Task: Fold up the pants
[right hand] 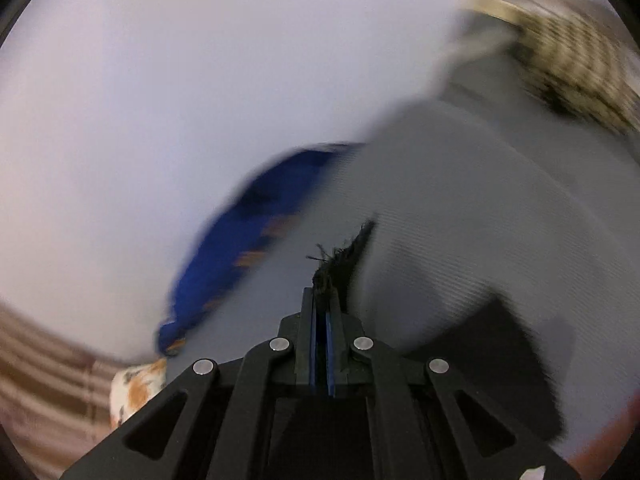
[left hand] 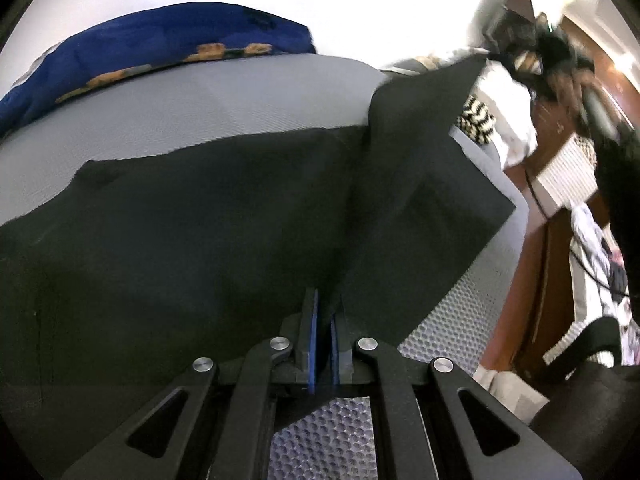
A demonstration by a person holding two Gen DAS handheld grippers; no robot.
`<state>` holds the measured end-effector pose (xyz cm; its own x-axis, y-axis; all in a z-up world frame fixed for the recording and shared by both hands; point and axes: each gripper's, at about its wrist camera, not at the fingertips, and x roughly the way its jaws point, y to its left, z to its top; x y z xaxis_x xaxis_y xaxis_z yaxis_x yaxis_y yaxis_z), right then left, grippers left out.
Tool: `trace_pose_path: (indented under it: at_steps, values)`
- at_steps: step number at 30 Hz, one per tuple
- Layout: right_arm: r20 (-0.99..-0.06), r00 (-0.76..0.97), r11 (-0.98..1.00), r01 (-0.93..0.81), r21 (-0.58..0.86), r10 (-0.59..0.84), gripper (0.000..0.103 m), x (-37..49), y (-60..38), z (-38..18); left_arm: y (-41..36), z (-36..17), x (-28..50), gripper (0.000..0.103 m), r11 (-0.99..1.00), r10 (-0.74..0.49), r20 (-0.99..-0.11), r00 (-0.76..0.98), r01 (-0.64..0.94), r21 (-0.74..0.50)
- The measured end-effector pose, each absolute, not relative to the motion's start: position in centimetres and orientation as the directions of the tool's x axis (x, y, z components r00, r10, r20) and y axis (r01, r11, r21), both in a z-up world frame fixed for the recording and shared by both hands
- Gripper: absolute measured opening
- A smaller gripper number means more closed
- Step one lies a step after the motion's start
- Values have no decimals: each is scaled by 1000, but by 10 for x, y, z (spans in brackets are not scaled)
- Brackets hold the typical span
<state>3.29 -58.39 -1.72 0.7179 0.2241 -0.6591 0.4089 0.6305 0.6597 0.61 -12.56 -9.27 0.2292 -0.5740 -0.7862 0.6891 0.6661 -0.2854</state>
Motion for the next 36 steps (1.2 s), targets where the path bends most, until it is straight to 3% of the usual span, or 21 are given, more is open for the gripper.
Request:
trace_pose_path:
  at_steps: [5, 8, 24, 26, 28, 31, 33, 36]
  values:
    - [-773, 610, 521, 610, 597, 172, 4, -55, -613, -110, -141, -103, -2, 6, 621, -536, -821, 197, 751, -225]
    - [-792, 584, 471, 656, 590, 178, 4, -80, -616, -142, -144, -107, -4, 7, 597, -524, -832, 184, 775, -205]
    - [-851, 513, 547, 684, 483, 110, 4, -112, -594, -151, -131, -111, -2, 10, 567, -558, -822, 113, 775, -278]
    - [-872, 480, 575, 690, 440, 93, 12, -108, -592, -145, -127, -109, 4, 14, 586, -569, -818, 84, 739, -331]
    - [-904, 427, 597, 724, 346, 6, 39, -107, -592, -131, -120, -103, 7, 34, 608, -570, -817, 91, 716, -344]
    - [-907, 394, 647, 732, 215, -145, 41, -106, -589, -102, -99, -85, 7, 57, 636, -588, -794, 154, 695, -336]
    - [-889, 432, 696, 686, 213, -153, 41, -91, -579, -85, -77, -73, 11, 58, 651, -616, -763, 198, 672, -351]
    - [-855, 519, 815, 490, 311, 14, 41, -36, -536, -68, -41, -67, 27, 59, 738, -573, -760, 308, 597, -315]
